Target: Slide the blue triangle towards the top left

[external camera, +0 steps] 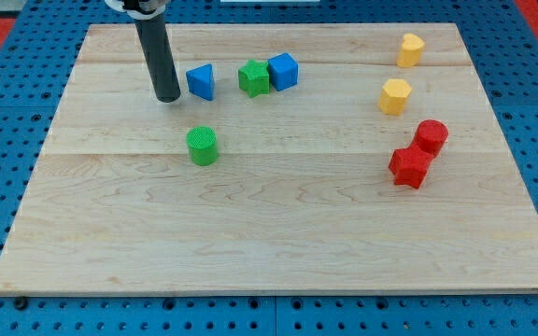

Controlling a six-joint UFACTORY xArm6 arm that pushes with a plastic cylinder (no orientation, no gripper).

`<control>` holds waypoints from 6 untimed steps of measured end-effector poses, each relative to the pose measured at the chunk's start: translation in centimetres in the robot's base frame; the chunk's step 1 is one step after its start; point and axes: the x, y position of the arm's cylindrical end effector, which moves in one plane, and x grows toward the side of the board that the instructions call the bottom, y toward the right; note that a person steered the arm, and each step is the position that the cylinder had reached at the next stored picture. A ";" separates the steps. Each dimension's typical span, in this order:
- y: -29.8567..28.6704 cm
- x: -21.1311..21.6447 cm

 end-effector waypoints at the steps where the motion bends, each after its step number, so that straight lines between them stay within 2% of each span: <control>1: -0.2 0.0; 2: -0.2 0.3; 4: 3.5 1.4; 6: 11.5 1.3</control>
